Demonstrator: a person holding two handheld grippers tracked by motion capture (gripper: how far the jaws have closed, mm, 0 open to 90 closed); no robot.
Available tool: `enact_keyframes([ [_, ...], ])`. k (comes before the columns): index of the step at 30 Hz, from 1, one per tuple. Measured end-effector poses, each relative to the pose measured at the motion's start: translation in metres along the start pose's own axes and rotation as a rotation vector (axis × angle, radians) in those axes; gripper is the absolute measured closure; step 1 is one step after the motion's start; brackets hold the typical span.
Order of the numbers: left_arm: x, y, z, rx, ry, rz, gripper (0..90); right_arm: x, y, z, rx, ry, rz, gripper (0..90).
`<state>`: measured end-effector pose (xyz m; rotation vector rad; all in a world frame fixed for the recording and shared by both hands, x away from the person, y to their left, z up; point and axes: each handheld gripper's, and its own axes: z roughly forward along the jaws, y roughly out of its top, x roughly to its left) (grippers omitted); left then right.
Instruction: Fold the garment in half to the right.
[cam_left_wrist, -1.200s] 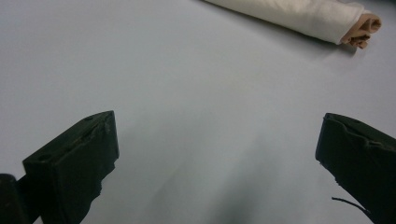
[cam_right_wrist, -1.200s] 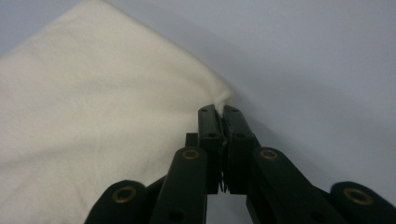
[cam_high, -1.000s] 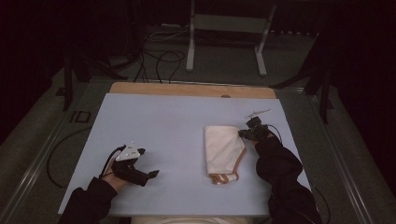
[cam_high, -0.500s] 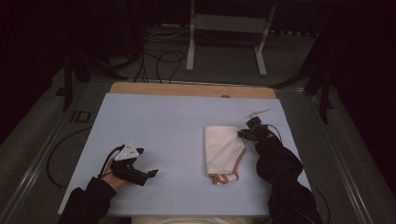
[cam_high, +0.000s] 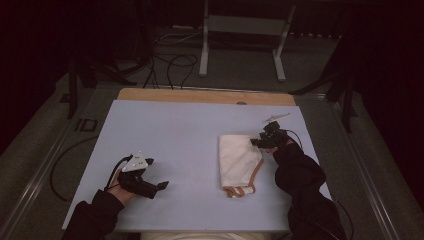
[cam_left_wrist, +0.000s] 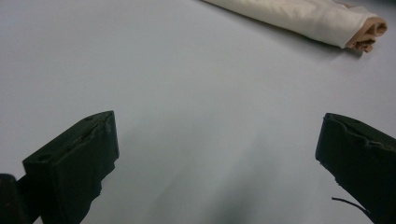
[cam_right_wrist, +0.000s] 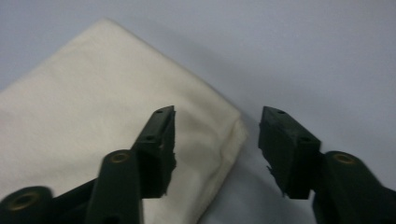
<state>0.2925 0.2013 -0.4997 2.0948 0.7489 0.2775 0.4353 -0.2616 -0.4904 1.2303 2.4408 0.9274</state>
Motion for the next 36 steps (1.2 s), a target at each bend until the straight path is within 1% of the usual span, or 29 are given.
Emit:
enact_keyframes([
  [1, 0.000, 0.000, 0.000, 0.004, -0.001, -0.001, 0.2, 0.000, 0.002, -0.001, -0.010, 0.006, 0.004, 39.3],
  [2, 0.000, 0.000, 0.000, 0.004, -0.001, -0.001, 0.2, 0.000, 0.002, -0.001, -0.010, 0.006, 0.004, 39.3],
  [3, 0.001, -0.001, 0.000, 0.004, 0.000, -0.003, 0.2, 0.001, 0.004, -0.002, -0.017, 0.009, 0.006, 34.8],
  [6, 0.001, -0.001, 0.000, 0.004, -0.001, -0.002, 0.2, 0.002, 0.006, -0.003, -0.027, 0.019, 0.005, 32.4],
  [7, 0.001, -0.001, 0.000, 0.004, 0.000, -0.003, 0.2, 0.004, 0.008, -0.004, -0.033, 0.021, 0.003, 29.1],
  [9, 0.002, -0.001, 0.000, 0.006, 0.001, -0.004, 0.2, 0.005, 0.009, -0.004, -0.036, 0.027, 0.004, 28.0],
  [10, 0.002, -0.001, 0.000, 0.007, 0.002, -0.004, 0.2, 0.007, 0.011, -0.005, -0.040, 0.024, 0.002, 25.4],
  [11, 0.002, -0.002, 0.000, 0.009, 0.000, -0.006, 0.2, 0.009, 0.013, -0.006, -0.046, 0.036, 0.000, 24.1],
  [16, 0.003, -0.003, 0.000, 0.014, -0.003, -0.007, 0.2, 0.013, 0.016, -0.006, -0.052, 0.052, 0.003, 20.2],
  [17, 0.003, -0.003, 0.000, 0.017, -0.002, -0.005, 0.2, 0.014, 0.017, -0.005, -0.054, 0.073, 0.003, 15.9],
  [18, 0.003, -0.003, 0.000, 0.017, -0.002, -0.005, 0.1, 0.014, 0.017, -0.005, -0.054, 0.073, 0.003, 15.9],
  [19, 0.003, -0.003, 0.000, 0.020, -0.003, -0.006, 0.1, 0.016, 0.018, -0.005, -0.056, 0.108, 0.003, 13.4],
  [20, 0.003, -0.003, 0.000, 0.020, -0.003, -0.006, 0.1, 0.016, 0.018, -0.005, -0.056, 0.108, 0.003, 13.4],
  [21, 0.003, -0.004, 0.000, 0.025, -0.003, -0.002, 0.2, 0.018, 0.019, -0.004, -0.057, 0.123, 0.008, 13.0],
  [22, 0.003, -0.004, 0.000, 0.025, -0.003, -0.002, 0.2, 0.018, 0.019, -0.004, -0.057, 0.123, 0.008, 13.0],
  [23, 0.003, -0.005, 0.000, 0.027, -0.006, -0.001, 0.1, 0.022, 0.021, -0.003, -0.054, 0.121, -0.014, 11.0],
  [24, 0.003, -0.005, 0.000, 0.027, -0.006, -0.001, 0.1, 0.022, 0.021, -0.003, -0.054, 0.121, -0.014, 11.0],
  [25, 0.003, -0.005, 0.000, 0.031, -0.006, 0.001, 0.1, 0.025, 0.022, -0.003, -0.049, 0.125, -0.026, 10.9],
  [29, 0.003, -0.006, -0.001, 0.031, -0.006, -0.003, 0.2, 0.029, 0.025, -0.002, -0.040, 0.129, -0.044, 10.8],
  [36, 0.003, -0.007, -0.001, 0.037, -0.008, -0.003, 0.1, 0.033, 0.029, -0.004, -0.046, 0.141, -0.059, 10.7],
])
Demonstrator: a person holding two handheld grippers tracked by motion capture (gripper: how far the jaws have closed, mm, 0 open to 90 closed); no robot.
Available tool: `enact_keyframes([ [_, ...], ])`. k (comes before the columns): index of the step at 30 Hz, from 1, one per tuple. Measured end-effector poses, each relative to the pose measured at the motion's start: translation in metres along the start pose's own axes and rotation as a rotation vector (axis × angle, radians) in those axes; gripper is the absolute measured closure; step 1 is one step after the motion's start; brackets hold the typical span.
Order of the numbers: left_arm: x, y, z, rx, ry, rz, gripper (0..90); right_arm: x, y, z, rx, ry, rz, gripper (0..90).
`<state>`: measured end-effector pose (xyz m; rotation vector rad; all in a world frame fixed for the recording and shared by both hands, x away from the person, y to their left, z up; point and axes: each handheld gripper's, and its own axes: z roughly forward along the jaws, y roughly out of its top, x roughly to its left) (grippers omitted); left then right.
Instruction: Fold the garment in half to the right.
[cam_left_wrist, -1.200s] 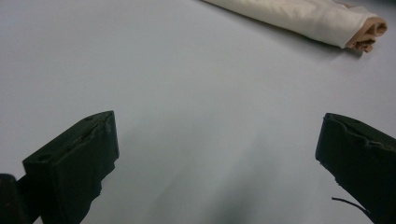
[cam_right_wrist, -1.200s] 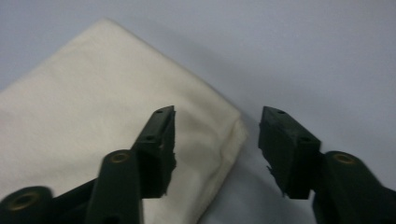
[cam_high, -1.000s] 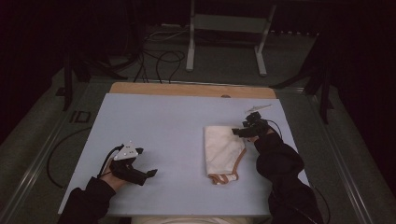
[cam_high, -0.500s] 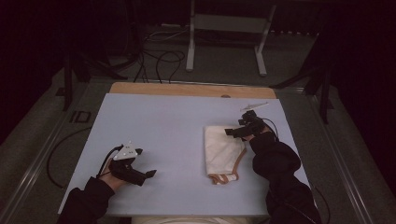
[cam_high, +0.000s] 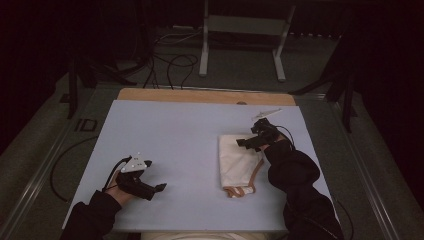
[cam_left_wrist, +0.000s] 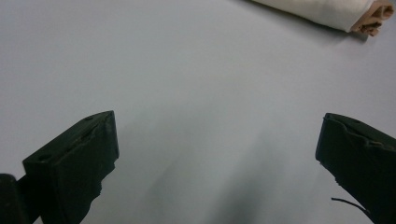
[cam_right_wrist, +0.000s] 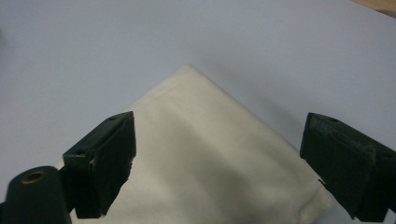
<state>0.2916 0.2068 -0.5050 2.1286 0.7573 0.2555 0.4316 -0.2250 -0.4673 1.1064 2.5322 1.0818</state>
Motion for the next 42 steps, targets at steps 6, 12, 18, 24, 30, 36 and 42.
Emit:
enact_keyframes([
  [6, -0.001, -0.001, -0.001, 0.005, 0.000, 0.003, 0.2, 0.004, 0.003, -0.004, -0.013, 0.001, -0.021, 10.7],
  [12, -0.001, -0.002, -0.003, 0.001, 0.001, 0.001, 0.1, 0.009, 0.004, -0.011, -0.035, 0.013, -0.034, 10.5],
  [18, 0.001, -0.003, -0.006, -0.004, 0.008, -0.005, 0.2, 0.017, 0.003, -0.021, -0.063, 0.024, -0.058, 10.6],
  [24, 0.002, -0.004, -0.007, -0.001, 0.012, -0.008, 0.1, 0.023, -0.001, -0.034, -0.087, 0.024, -0.088, 10.5],
  [30, 0.002, -0.004, -0.008, 0.000, 0.013, -0.008, 0.1, 0.026, -0.009, -0.046, -0.108, 0.027, -0.082, 9.8],
  [36, 0.002, -0.004, -0.009, -0.008, 0.023, -0.014, 0.1, 0.026, -0.021, -0.055, -0.124, 0.020, -0.079, 9.8],
  [42, 0.003, -0.005, -0.011, -0.010, 0.028, -0.021, 0.1, 0.028, -0.035, -0.059, -0.135, 0.024, -0.074, 9.8],
])
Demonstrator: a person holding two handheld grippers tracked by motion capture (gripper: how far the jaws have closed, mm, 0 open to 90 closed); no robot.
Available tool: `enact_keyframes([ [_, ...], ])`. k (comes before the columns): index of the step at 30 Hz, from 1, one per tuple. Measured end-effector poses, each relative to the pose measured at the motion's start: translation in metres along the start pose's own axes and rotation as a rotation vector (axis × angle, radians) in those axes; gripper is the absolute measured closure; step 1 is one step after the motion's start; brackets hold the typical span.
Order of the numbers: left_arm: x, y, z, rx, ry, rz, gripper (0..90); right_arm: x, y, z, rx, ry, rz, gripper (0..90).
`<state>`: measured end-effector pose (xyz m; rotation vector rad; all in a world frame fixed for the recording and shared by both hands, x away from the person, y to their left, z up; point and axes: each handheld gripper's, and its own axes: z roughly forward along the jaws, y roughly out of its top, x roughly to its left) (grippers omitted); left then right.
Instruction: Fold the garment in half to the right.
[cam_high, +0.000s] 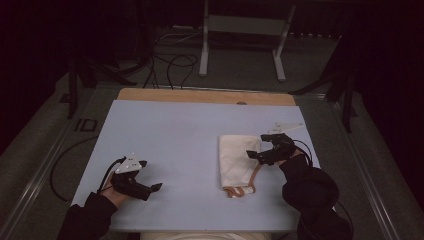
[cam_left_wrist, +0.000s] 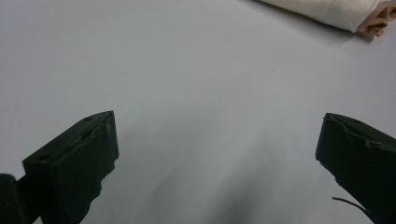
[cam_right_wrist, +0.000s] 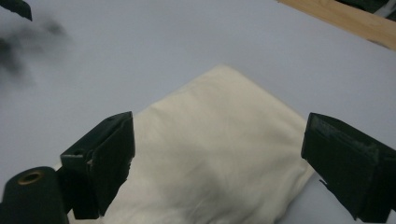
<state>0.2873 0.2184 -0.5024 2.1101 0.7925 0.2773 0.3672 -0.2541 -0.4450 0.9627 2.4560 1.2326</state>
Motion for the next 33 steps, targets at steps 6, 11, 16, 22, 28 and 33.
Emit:
enact_keyframes([
  [6, 0.001, -0.001, -0.001, 0.006, -0.002, -0.001, 0.1, 0.005, -0.011, -0.007, -0.016, 0.006, 0.001, 9.8],
  [11, 0.001, -0.001, -0.002, 0.004, 0.005, 0.000, 0.1, 0.010, -0.027, -0.014, -0.032, 0.008, 0.020, 9.8],
  [16, 0.000, -0.002, -0.003, 0.004, 0.016, 0.008, 0.1, 0.013, -0.041, -0.016, -0.036, 0.012, 0.024, 9.8],
  [22, 0.001, -0.002, -0.004, 0.006, 0.016, 0.001, 0.1, 0.018, -0.060, -0.021, -0.026, 0.000, 0.034, 9.8],
  [28, 0.001, -0.002, -0.005, -0.002, 0.019, -0.003, 0.1, 0.021, -0.077, -0.022, -0.031, -0.005, 0.058, 9.8],
  [33, 0.000, -0.002, -0.006, 0.001, 0.021, 0.000, 0.1, 0.022, -0.090, -0.021, 0.004, -0.027, 0.054, 9.9],
])
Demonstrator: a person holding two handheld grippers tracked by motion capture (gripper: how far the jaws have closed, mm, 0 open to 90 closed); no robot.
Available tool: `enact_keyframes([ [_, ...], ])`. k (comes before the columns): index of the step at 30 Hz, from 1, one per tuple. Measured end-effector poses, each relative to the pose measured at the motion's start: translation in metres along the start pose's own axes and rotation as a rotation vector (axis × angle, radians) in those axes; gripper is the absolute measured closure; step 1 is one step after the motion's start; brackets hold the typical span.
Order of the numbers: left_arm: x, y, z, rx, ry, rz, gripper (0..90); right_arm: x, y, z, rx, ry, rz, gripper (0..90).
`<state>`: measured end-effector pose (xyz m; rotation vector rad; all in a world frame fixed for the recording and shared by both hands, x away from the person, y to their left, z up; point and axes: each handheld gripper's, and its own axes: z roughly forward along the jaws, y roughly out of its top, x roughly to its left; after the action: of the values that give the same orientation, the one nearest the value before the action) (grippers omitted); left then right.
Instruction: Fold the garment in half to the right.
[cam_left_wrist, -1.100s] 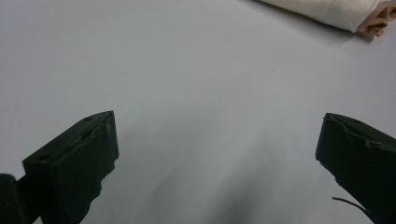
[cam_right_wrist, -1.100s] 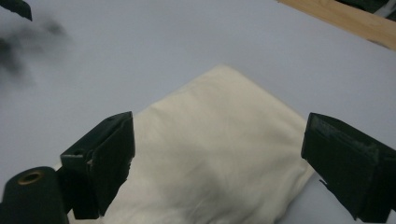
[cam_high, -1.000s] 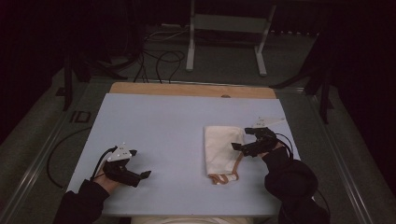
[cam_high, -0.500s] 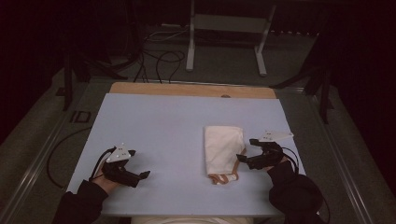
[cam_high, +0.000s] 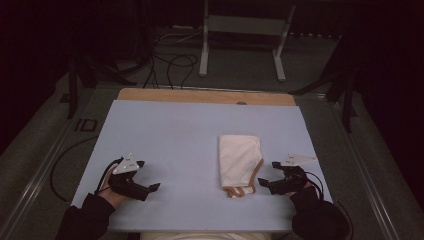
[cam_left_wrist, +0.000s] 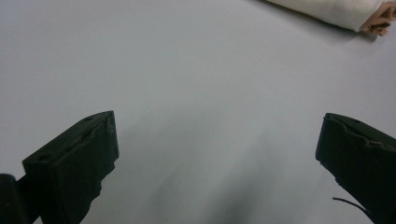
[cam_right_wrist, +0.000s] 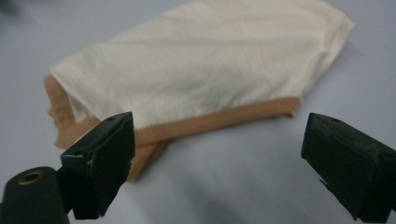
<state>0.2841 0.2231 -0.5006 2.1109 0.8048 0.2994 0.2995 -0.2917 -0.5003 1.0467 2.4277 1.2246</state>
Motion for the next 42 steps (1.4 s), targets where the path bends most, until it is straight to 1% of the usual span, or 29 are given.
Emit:
enact_keyframes([
  [1, 0.000, 0.000, 0.000, 0.000, 0.000, 0.000, 0.1, 0.000, 0.000, 0.000, 0.000, 0.000, 0.000, 9.9],
  [2, 0.000, 0.000, 0.000, 0.002, 0.003, 0.004, 0.1, 0.001, -0.004, -0.001, 0.012, -0.015, 0.002, 9.8],
  [4, 0.000, 0.000, 0.000, 0.001, 0.003, 0.004, 0.1, 0.001, -0.005, -0.001, 0.010, -0.020, 0.006, 9.8],
  [6, 0.000, 0.000, 0.000, -0.001, 0.003, 0.002, 0.1, 0.001, -0.011, -0.004, 0.006, -0.021, 0.026, 9.8],
  [7, 0.000, 0.000, 0.000, -0.001, 0.003, 0.002, 0.1, 0.001, -0.011, -0.004, 0.006, -0.021, 0.026, 9.8],
  [8, -0.001, 0.000, 0.000, 0.000, 0.005, 0.004, 0.1, 0.001, -0.014, -0.006, 0.004, -0.026, 0.041, 9.9],
  [9, -0.001, 0.000, 0.000, 0.000, 0.005, 0.004, 0.1, 0.001, -0.014, -0.006, 0.004, -0.026, 0.041, 9.9],
  [10, -0.001, 0.000, 0.000, -0.002, 0.007, 0.004, 0.1, 0.000, -0.018, -0.008, 0.008, -0.045, 0.058, 9.9],
  [11, -0.001, 0.000, 0.000, -0.002, 0.007, 0.004, 0.1, 0.000, -0.018, -0.008, 0.008, -0.045, 0.058, 9.9],
  [12, -0.003, -0.001, 0.000, 0.001, 0.007, 0.012, 0.1, 0.000, -0.020, -0.008, 0.011, -0.065, 0.056, 9.9],
  [15, -0.005, -0.001, 0.000, 0.008, 0.011, 0.019, 0.1, -0.001, -0.020, -0.007, 0.011, -0.073, 0.058, 9.9],
  [16, -0.005, -0.002, 0.000, 0.007, 0.014, 0.020, 0.1, -0.002, -0.019, -0.006, 0.016, -0.082, 0.042, 9.8],
  [18, -0.005, -0.002, 0.001, 0.007, 0.012, 0.018, 0.1, -0.002, -0.019, -0.006, 0.015, -0.080, 0.037, 9.9],
  [25, -0.005, -0.004, 0.003, 0.013, 0.012, 0.017, 0.1, -0.004, -0.017, -0.005, 0.002, -0.084, 0.046, 9.9],
  [27, -0.004, -0.004, 0.003, 0.010, 0.011, 0.016, 0.1, -0.003, -0.017, -0.005, 0.007, -0.086, 0.042, 9.9],
  [28, -0.004, -0.004, 0.003, 0.006, 0.016, 0.013, 0.1, -0.002, -0.017, -0.004, 0.010, -0.087, 0.031, 9.9],
  [30, -0.004, -0.004, 0.002, 0.004, 0.021, 0.017, 0.1, -0.001, -0.017, -0.004, 0.015, -0.087, 0.028, 9.9],
  [35, -0.003, -0.005, 0.001, -0.001, 0.027, 0.015, 0.1, 0.001, -0.016, -0.005, 0.008, -0.086, 0.023, 9.9],
  [37, -0.004, -0.005, 0.001, 0.001, 0.030, 0.018, 0.1, 0.002, -0.016, -0.006, 0.007, -0.090, 0.019, 9.9],
  [38, -0.004, -0.005, 0.001, 0.004, 0.034, 0.021, 0.1, 0.004, -0.015, -0.005, 0.006, -0.094, 0.002, 9.9],
  [42, -0.006, -0.004, 0.002, 0.009, 0.046, 0.035, 0.1, 0.007, -0.014, -0.003, 0.015, -0.099, -0.009, 9.9],
])
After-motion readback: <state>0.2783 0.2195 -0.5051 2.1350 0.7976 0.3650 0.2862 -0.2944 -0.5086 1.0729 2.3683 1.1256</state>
